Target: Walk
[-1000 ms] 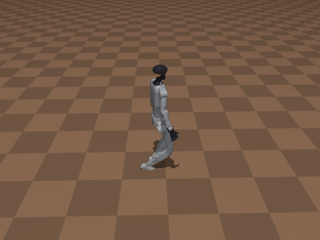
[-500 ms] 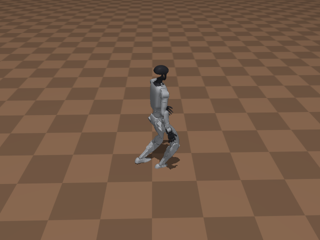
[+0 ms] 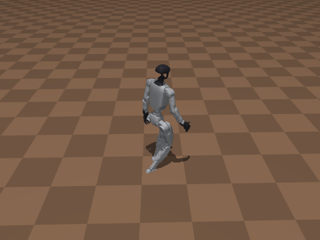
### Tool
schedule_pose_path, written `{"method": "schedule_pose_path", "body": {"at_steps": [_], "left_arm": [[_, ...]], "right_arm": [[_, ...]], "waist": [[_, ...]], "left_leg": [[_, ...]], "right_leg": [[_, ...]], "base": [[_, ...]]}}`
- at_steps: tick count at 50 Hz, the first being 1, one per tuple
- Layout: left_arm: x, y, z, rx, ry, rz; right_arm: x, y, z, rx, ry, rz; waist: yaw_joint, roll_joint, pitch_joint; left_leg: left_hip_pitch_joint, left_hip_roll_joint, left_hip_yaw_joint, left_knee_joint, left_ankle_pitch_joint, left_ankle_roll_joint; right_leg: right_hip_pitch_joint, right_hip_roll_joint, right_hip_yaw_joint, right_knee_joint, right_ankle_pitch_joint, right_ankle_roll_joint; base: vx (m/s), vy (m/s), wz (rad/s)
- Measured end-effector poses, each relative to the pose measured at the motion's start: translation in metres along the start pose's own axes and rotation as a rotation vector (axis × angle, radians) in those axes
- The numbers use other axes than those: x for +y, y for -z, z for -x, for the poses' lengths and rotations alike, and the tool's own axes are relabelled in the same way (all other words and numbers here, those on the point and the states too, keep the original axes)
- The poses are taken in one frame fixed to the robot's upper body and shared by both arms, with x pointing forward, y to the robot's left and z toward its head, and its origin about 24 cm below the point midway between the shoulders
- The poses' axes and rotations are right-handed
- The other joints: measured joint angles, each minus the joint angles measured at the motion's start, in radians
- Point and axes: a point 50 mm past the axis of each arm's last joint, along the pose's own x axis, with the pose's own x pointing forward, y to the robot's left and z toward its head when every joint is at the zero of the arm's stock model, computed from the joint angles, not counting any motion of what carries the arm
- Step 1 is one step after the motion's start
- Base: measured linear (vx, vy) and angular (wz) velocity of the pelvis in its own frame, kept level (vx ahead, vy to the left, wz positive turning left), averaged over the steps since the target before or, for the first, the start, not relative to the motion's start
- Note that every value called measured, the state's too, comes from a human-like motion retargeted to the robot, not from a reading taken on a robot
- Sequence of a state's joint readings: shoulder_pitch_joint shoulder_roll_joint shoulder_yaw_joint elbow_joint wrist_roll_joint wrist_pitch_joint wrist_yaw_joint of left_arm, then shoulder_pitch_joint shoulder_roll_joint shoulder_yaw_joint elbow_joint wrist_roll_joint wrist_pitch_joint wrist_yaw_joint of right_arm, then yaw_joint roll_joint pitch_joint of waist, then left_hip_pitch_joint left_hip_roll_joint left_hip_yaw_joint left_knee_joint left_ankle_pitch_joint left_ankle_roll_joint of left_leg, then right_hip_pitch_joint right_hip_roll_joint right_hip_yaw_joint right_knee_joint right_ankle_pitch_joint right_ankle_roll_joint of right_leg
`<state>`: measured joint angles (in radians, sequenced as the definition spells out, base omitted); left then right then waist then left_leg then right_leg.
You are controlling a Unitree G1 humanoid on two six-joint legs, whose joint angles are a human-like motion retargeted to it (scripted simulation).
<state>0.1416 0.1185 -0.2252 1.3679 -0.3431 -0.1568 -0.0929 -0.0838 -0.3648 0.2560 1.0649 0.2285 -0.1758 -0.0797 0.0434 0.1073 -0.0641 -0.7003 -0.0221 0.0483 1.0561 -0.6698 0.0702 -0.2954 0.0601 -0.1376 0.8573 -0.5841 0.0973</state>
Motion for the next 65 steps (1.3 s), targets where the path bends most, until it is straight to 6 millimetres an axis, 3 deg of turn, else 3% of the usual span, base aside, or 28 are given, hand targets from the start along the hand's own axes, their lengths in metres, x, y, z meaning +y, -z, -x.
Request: {"method": "schedule_pose_path", "body": {"at_steps": [7,13,20,28,32,40,50,55,59,62,65], "left_arm": [[0.015,-0.023,-0.001,-0.075,-0.077,0.050],[0.022,-0.049,-0.003,-0.147,-0.115,0.077],[0.021,-0.081,-0.004,-0.225,-0.119,0.043],[0.008,-0.116,-0.004,-0.318,-0.107,-0.023],[0.000,-0.131,-0.003,-0.368,-0.086,-0.048],[-0.014,-0.150,0.000,-0.438,-0.028,-0.101],[-0.017,-0.136,-0.003,-0.406,0.008,-0.072],[-0.011,-0.124,-0.004,-0.373,0.002,-0.070],[-0.007,-0.120,-0.003,-0.366,-0.010,-0.089],[-0.005,-0.119,-0.003,-0.361,-0.015,-0.103],[-0.003,-0.116,-0.003,-0.354,-0.019,-0.105]], "right_arm": [[0.021,0.033,0.010,0.127,-0.084,0.039],[0.027,0.065,0.023,0.252,-0.131,0.050],[0.021,0.082,0.032,0.316,-0.123,0.024],[0.010,0.086,0.035,0.316,-0.058,0.012],[0.007,0.091,0.038,0.337,-0.043,0.009],[0.007,0.108,0.049,0.407,-0.048,-0.017],[0.008,0.126,0.061,0.467,-0.049,-0.035],[0.003,0.124,0.059,0.454,-0.039,0.005],[-0.007,0.110,0.050,0.407,-0.025,0.047],[-0.015,0.095,0.039,0.357,-0.009,0.082],[-0.023,0.075,0.028,0.298,0.009,0.114]], "waist": [[-0.006,-0.028,0.006],[-0.034,-0.085,0.013],[-0.105,-0.142,0.007],[-0.181,-0.085,0.004],[-0.199,-0.050,-0.004],[-0.184,-0.017,-0.050],[-0.171,-0.051,-0.045],[-0.126,0.022,-0.020],[-0.071,0.103,0.000],[-0.034,0.118,-0.001],[0.002,0.111,-0.009]], "left_leg": [[0.093,-0.046,0.013,0.054,-0.025,0.036],[0.192,-0.132,0.039,0.000,-0.043,0.066],[0.248,-0.237,0.068,-0.104,-0.048,0.089],[0.307,-0.222,0.060,-0.206,-0.076,0.072],[0.326,-0.195,0.054,-0.252,-0.086,0.062],[0.363,-0.153,0.040,-0.339,-0.097,0.063],[0.456,-0.145,-0.028,-0.207,-0.161,0.056],[0.438,0.010,-0.046,0.061,-0.175,0.001],[0.381,0.197,-0.047,0.328,-0.079,-0.043],[0.283,0.281,-0.044,0.485,-0.006,-0.031],[0.168,0.319,-0.041,0.573,-0.005,0.009]], "right_leg": [[0.091,-0.024,0.034,0.072,-0.038,0.008],[0.097,-0.104,0.060,0.233,0.005,0.051],[-0.071,-0.249,0.080,0.574,0.149,0.099],[-0.329,-0.329,0.061,0.620,0.068,0.025],[-0.433,-0.303,0.056,0.473,0.043,0.024],[-0.535,-0.163,0.119,0.151,0.090,0.083],[-0.445,-0.109,0.129,0.215,0.106,0.058],[-0.342,0.014,0.053,0.194,0.085,0.003],[-0.262,0.137,-0.005,0.122,0.067,-0.048],[-0.226,0.176,-0.015,0.068,0.055,-0.069],[-0.191,0.192,-0.005,0.010,0.049,-0.072]], "base": [[0.27,0.08,0.29],[0.21,0.09,0.34],[0.12,0.06,0.34],[0.13,0.00,0.17],[0.14,-0.03,0.16],[0.11,-0.02,0.13],[0.07,-0.01,0.17],[0.09,-0.03,-0.08],[0.08,-0.04,-0.06],[0.02,-0.03,0.15],[0.02,-0.04,0.27]]}}
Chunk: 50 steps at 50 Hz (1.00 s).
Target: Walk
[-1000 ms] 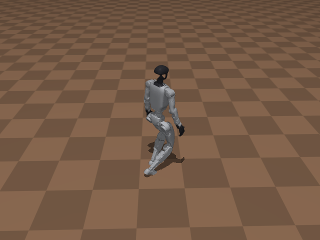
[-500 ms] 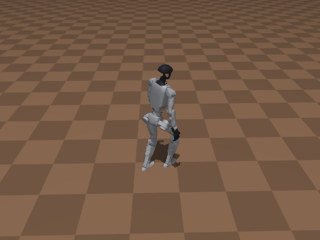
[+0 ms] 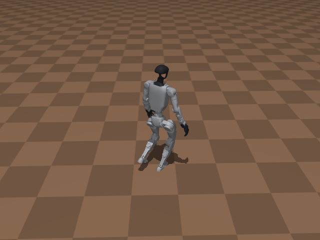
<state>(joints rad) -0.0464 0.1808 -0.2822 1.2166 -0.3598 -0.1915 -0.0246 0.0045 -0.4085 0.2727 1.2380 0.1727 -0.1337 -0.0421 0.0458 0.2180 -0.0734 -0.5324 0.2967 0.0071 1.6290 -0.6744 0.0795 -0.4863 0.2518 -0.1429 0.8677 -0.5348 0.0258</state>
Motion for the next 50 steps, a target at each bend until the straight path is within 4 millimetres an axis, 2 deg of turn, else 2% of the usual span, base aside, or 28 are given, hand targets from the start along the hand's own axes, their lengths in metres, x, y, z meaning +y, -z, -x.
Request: {"method": "schedule_pose_path", "body": {"at_steps": [6,13,16,20,23,25,30,35,40,45,50], "left_arm": [[0.004,0.016,0.005,0.040,-0.020,0.028],[0.008,0.041,0.014,0.106,-0.048,0.081],[0.010,0.048,0.017,0.127,-0.061,0.094],[0.013,0.058,0.021,0.156,-0.080,0.102],[0.013,0.068,0.026,0.189,-0.094,0.103],[0.020,0.069,0.027,0.195,-0.118,0.095],[0.026,0.066,0.026,0.188,-0.147,0.097],[0.030,0.052,0.020,0.154,-0.167,0.097],[0.030,0.032,0.012,0.102,-0.165,0.076],[0.027,0.006,0.003,0.034,-0.162,0.051],[0.019,-0.017,-0.003,-0.036,-0.148,0.030]], "right_arm": [[-0.014,-0.047,-0.007,-0.129,0.040,0.029],[-0.015,-0.100,-0.008,-0.302,0.052,0.043],[-0.011,-0.117,-0.006,-0.363,0.041,0.062],[-0.001,-0.128,-0.004,-0.410,0.018,0.090],[0.009,-0.125,-0.003,-0.411,-0.005,0.105],[0.016,-0.124,-0.003,-0.413,-0.027,0.117],[0.035,-0.095,-0.004,-0.330,-0.091,0.139],[0.048,-0.058,-0.003,-0.204,-0.160,0.151],[0.054,-0.025,0.000,-0.094,-0.200,0.145],[0.050,-0.006,0.003,-0.039,-0.184,0.126],[0.043,0.006,0.005,-0.010,-0.149,0.103]], "waist": [[0.049,-0.049,-0.016],[0.044,-0.117,-0.056],[0.025,-0.150,-0.086],[0.002,-0.183,-0.111],[-0.005,-0.189,-0.111],[-0.017,-0.220,-0.109],[-0.039,-0.252,-0.094],[-0.071,-0.313,-0.079],[-0.118,-0.346,-0.072],[-0.163,-0.319,-0.067],[-0.194,-0.263,-0.062]], "left_leg": [[-0.191,-0.053,0.030,-0.085,-0.051,0.042],[-0.303,-0.200,0.081,-0.477,-0.047,0.012],[-0.319,-0.277,0.088,-0.652,-0.016,-0.005],[-0.304,-0.348,0.093,-0.766,0.017,-0.007],[-0.315,-0.364,0.095,-0.695,0.026,-0.006],[-0.249,-0.406,0.108,-0.745,0.044,0.006],[-0.195,-0.460,0.119,-0.666,0.029,0.032],[-0.083,-0.556,0.128,-0.717,0.015,0.066],[-0.023,-0.619,0.130,-0.752,-0.012,0.089],[0.042,-0.612,0.116,-0.801,-0.041,0.083],[0.100,-0.567,0.103,-0.845,-0.070,0.059]], "right_leg": [[0.068,-0.020,0.033,-0.075,-0.010,0.032],[0.109,-0.100,0.049,-0.132,-0.026,0.068],[0.104,-0.150,0.046,-0.135,-0.039,0.076],[0.108,-0.201,0.050,-0.096,-0.073,0.080],[0.101,-0.216,0.054,0.005,-0.108,0.077],[0.152,-0.247,0.071,-0.003,-0.124,0.085],[0.181,-0.291,0.094,0.147,-0.120,0.107],[0.193,-0.366,0.131,0.314,-0.010,0.170],[0.090,-0.441,0.144,0.562,0.147,0.211],[-0.058,-0.498,0.123,0.674,0.101,0.152],[-0.200,-0.505,0.086,0.579,0.003,0.101]], "base": [[0.02,-0.01,0.24],[0.05,0.01,0.24],[0.07,0.00,0.34],[0.06,0.00,0.28],[0.04,0.01,0.14],[0.14,0.03,0.24],[0.07,0.05,0.19],[0.06,0.06,0.23],[0.01,0.03,0.13],[0.00,0.00,0.00],[0.00,0.00,0.00]]}}
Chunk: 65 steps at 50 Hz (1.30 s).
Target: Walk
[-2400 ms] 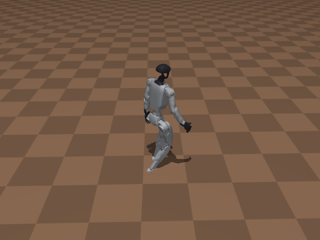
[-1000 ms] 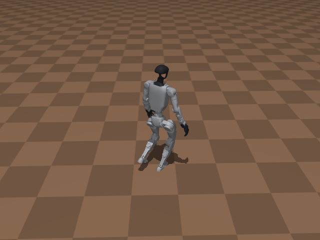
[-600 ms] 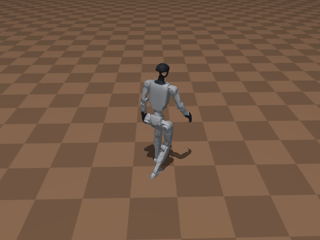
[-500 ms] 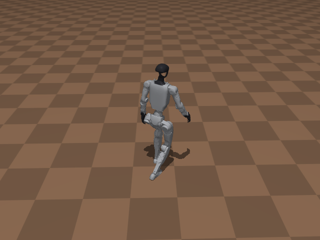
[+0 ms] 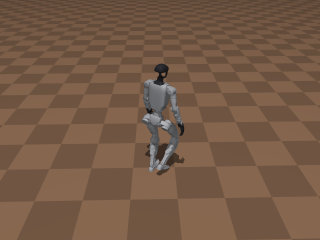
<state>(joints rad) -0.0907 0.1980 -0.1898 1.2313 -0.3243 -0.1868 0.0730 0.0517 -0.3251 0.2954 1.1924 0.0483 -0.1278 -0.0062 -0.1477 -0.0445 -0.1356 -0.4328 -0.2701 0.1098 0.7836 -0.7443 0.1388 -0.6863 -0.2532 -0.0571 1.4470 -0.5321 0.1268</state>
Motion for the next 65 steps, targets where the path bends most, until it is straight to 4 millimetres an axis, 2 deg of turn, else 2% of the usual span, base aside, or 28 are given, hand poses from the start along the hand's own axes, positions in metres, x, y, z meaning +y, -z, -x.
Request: {"method": "schedule_pose_path", "body": {"at_steps": [4,9,15,20,25,30,33,36,39,42,47,53,60,65], "left_arm": [[-0.009,-0.015,-0.003,-0.057,0.032,-0.019],[-0.018,-0.026,-0.003,-0.109,0.084,-0.059],[-0.030,-0.031,-0.003,-0.137,0.137,-0.081],[-0.036,-0.011,0.001,-0.071,0.170,-0.074],[-0.032,0.016,0.006,0.030,0.169,-0.056],[-0.021,0.039,0.012,0.113,0.135,-0.035],[-0.013,0.045,0.014,0.136,0.103,-0.025],[-0.006,0.048,0.015,0.138,0.070,-0.024],[0.000,0.043,0.014,0.118,0.044,-0.025],[0.003,0.038,0.013,0.097,0.023,-0.022],[0.008,0.036,0.013,0.081,-0.003,-0.007],[0.007,0.048,0.017,0.120,-0.003,0.009],[0.003,0.071,0.026,0.196,0.011,0.009],[-0.003,0.081,0.030,0.233,0.023,0.009]], "right_arm": [[-0.005,0.006,0.002,0.022,0.022,-0.013],[-0.008,0.012,0.003,0.043,0.038,-0.024],[-0.005,0.020,0.005,0.066,0.029,-0.050],[-0.004,0.019,0.005,0.060,0.022,-0.064],[-0.005,0.014,0.004,0.040,0.021,-0.057],[-0.007,0.004,0.002,0.003,0.029,-0.007],[-0.013,-0.006,0.000,-0.030,0.043,0.030],[-0.019,-0.016,-0.001,-0.066,0.064,0.064],[-0.029,-0.031,-0.003,-0.107,0.095,0.097],[-0.037,-0.044,-0.004,-0.141,0.123,0.118],[-0.043,-0.063,-0.005,-0.190,0.152,0.118],[-0.037,-0.077,-0.006,-0.239,0.151,0.093],[-0.020,-0.085,-0.007,-0.272,0.102,0.081],[-0.004,-0.080,-0.007,-0.263,0.061,0.061]], "waist": [[-0.008,0.040,-0.011],[0.014,0.078,-0.049],[0.036,0.078,-0.087],[0.036,0.048,-0.081],[0.044,0.035,-0.053],[0.076,0.088,-0.032],[0.117,0.159,-0.018],[0.152,0.200,-0.010],[0.185,0.229,-0.008],[0.214,0.224,-0.012],[0.241,0.192,-0.017],[0.225,0.142,-0.046],[0.183,0.109,-0.074],[0.156,0.096,-0.067]], "left_leg": [[0.028,0.034,-0.007,-0.051,-0.005,-0.014],[0.046,0.078,-0.006,-0.123,-0.007,-0.016],[0.070,0.084,-0.016,-0.172,-0.021,-0.001],[0.132,0.057,-0.048,-0.149,-0.045,0.011],[0.189,0.069,-0.077,-0.037,-0.076,-0.001],[0.178,0.181,-0.096,0.198,-0.104,-0.050],[0.154,0.318,-0.098,0.385,-0.087,-0.095],[0.105,0.434,-0.084,0.571,-0.021,-0.116],[0.011,0.532,-0.077,0.719,0.021,-0.096],[-0.096,0.564,-0.067,0.795,0.002,-0.051],[-0.252,0.512,-0.043,0.717,-0.068,-0.005],[-0.358,0.357,-0.019,0.394,-0.060,-0.020],[-0.344,0.225,-0.026,0.157,0.007,-0.047],[-0.314,0.197,-0.016,0.193,0.014,-0.039]], "right_leg": [[-0.097,0.033,-0.020,-0.183,-0.018,0.004],[-0.186,0.116,-0.016,-0.460,0.013,0.043],[-0.230,0.161,0.011,-0.619,0.052,0.067],[-0.217,0.148,0.025,-0.535,0.068,0.062],[-0.148,0.161,0.017,-0.435,0.068,0.040],[-0.054,0.247,-0.047,-0.419,0.047,-0.007],[0.012,0.349,-0.104,-0.464,0.033,-0.044],[0.051,0.416,-0.134,-0.491,0.007,-0.074],[0.096,0.470,-0.149,-0.566,-0.002,-0.097],[0.125,0.481,-0.144,-0.611,-0.020,-0.102],[0.170,0.461,-0.117,-0.664,-0.046,-0.079],[0.190,0.402,-0.075,-0.701,-0.047,-0.039],[0.229,0.361,-0.029,-0.679,-0.063,-0.023],[0.249,0.351,0.000,-0.570,-0.117,-0.023]], "base": [[0.00,0.00,0.00],[0.00,0.00,0.00],[0.00,0.00,0.00],[0.05,-0.03,0.18],[0.08,-0.07,0.09],[0.11,-0.08,-0.09],[0.12,-0.07,-0.28],[0.11,-0.06,-0.13],[0.10,-0.06,-0.04],[0.10,-0.04,0.05],[0.11,0.00,0.05],[0.12,0.04,0.06],[0.11,0.03,-0.01],[0.10,0.02,0.04]]}}
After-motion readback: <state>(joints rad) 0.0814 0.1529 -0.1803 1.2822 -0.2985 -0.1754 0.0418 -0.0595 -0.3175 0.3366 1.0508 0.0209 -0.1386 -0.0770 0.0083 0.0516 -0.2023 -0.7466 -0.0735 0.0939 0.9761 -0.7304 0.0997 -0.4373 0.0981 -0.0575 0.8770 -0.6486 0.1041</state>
